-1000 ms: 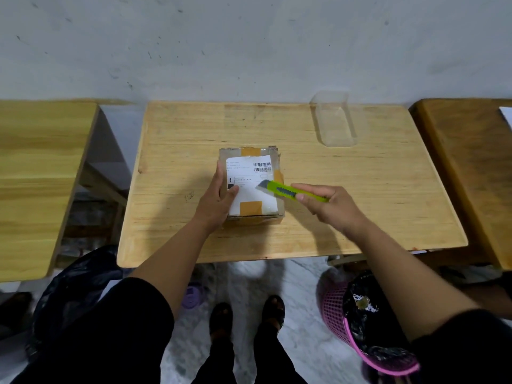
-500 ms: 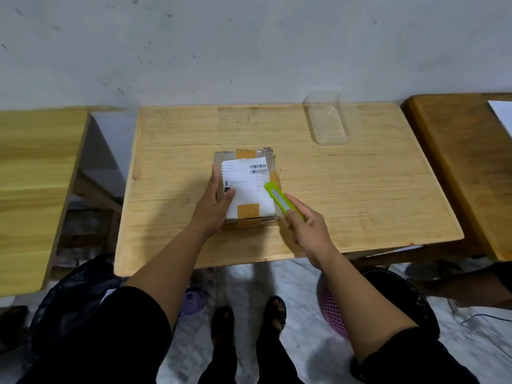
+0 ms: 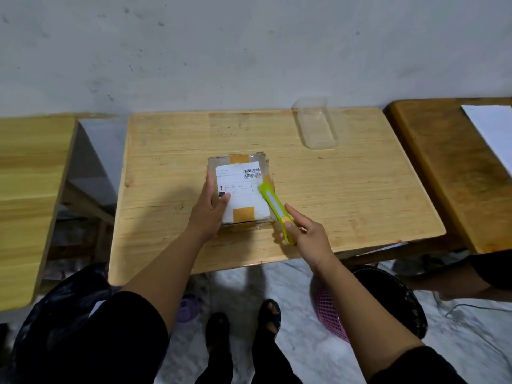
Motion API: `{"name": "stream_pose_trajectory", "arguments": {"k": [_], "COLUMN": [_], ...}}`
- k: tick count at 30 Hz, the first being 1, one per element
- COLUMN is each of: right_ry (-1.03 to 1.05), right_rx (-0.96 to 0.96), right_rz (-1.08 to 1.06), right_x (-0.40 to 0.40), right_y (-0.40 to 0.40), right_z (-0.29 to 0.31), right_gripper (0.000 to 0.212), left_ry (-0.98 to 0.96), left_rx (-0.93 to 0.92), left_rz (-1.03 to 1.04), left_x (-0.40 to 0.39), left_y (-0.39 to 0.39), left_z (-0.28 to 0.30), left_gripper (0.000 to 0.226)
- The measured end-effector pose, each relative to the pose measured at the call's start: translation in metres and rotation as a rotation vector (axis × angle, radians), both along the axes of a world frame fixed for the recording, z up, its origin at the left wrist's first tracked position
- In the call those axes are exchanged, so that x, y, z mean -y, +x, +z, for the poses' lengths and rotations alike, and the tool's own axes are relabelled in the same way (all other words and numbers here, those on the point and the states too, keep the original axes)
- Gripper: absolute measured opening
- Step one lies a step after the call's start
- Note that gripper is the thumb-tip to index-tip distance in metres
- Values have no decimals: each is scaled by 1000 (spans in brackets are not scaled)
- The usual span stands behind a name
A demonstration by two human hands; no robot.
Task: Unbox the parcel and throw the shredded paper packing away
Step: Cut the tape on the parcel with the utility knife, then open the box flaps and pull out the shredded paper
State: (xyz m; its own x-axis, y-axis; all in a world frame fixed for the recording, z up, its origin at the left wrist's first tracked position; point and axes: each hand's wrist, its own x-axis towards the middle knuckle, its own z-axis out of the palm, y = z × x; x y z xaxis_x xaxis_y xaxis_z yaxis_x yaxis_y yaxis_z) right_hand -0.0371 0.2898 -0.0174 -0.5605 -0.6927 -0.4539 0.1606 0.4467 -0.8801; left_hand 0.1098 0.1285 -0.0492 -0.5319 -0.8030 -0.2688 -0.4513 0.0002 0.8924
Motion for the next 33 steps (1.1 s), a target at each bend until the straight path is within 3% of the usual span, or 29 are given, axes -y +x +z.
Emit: {"name": "stream_pose_trajectory", "arguments": {"k": [3, 7, 11, 24, 29, 33], "right_ry": [18, -39, -58, 132, 172, 80], "right_rx": [-130, -90, -93, -270, -472, -570], "right_rz": [-67, -283, -352, -41, 87, 48], "right_x": [4, 30, 77, 186, 190, 184], "right_y": [-5, -22, -56, -148, -151, -131], "right_z": [-1, -1, -13, -48, -48, -42], "right_gripper": [33, 28, 33, 46, 46, 41], "left_ry": [-6, -19, 1, 5, 43, 71], "left_rx": [0, -5, 34, 155, 80, 19], "left_rz": [-2, 13, 27, 137, 182, 247], "left_x": [1, 0, 2, -2, -4, -7], "left_y": [0, -1, -3, -10, -10, -8], "left_z": [-3, -3, -5, -2, 1, 5], "left_gripper": [69, 68, 68, 65, 63, 67]}}
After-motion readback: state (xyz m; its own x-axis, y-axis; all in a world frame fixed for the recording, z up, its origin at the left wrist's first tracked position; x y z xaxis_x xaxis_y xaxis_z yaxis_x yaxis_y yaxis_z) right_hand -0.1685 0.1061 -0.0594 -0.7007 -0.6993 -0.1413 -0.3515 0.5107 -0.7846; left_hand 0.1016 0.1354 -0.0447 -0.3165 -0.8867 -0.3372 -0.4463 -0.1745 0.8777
